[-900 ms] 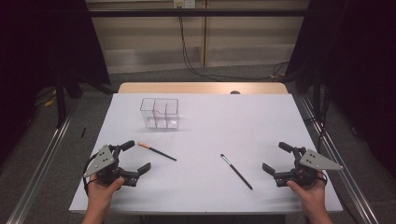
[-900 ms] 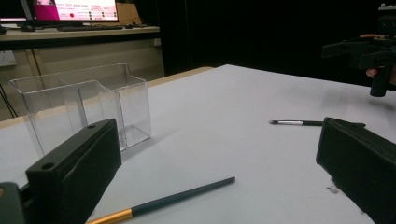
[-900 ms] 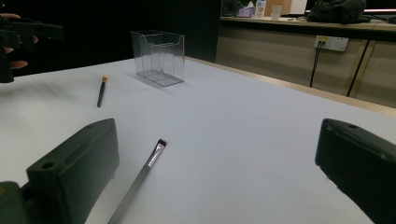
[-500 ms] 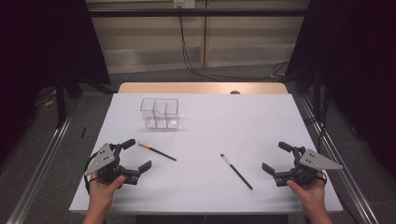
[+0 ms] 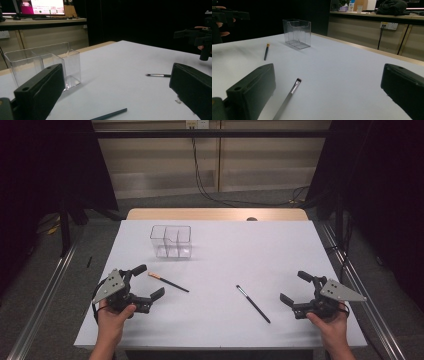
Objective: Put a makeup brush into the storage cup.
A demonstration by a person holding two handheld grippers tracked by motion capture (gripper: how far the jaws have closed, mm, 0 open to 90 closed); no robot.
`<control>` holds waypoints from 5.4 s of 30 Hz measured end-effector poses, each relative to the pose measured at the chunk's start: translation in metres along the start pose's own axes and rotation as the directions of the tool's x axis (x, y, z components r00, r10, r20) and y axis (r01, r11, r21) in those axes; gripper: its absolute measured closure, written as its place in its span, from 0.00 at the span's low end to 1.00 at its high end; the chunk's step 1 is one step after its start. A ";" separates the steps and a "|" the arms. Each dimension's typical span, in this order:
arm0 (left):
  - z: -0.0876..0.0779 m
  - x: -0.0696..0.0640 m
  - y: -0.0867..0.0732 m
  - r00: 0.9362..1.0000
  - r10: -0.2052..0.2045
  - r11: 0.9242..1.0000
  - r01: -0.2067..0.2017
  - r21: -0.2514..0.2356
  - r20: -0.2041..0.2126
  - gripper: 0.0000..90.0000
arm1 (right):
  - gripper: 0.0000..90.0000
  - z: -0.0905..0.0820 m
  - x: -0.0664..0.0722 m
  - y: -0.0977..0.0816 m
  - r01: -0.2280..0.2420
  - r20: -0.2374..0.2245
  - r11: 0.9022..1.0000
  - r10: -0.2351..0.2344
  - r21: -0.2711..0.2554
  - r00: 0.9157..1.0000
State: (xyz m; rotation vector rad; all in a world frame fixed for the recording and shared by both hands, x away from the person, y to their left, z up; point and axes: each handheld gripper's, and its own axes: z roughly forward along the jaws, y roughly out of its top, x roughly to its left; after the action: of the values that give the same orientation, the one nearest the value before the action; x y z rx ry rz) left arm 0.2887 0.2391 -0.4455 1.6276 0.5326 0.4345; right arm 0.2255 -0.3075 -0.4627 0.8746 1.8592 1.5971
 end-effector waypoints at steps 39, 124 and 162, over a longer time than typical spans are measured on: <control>0.034 0.024 0.009 1.000 0.006 1.000 -0.006 0.014 0.001 0.00 | 0.00 0.011 0.003 -0.004 -0.002 -0.046 1.000 0.003 0.021 0.999; 0.106 0.066 0.014 0.986 0.009 0.704 -0.124 0.700 0.165 0.00 | 0.00 0.008 -0.005 -0.003 0.004 -0.056 0.999 -0.002 0.036 0.998; 0.121 0.067 0.015 0.943 0.108 0.419 -0.329 0.846 0.314 0.11 | 0.00 0.007 -0.005 -0.003 0.014 -0.056 0.999 -0.011 0.046 0.998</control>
State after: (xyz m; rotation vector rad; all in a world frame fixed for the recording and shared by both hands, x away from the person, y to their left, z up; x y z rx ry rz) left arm 0.4132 0.1780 -0.4475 2.7958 0.3826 0.1277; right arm 0.2337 -0.3067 -0.4666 0.8443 1.9431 1.5920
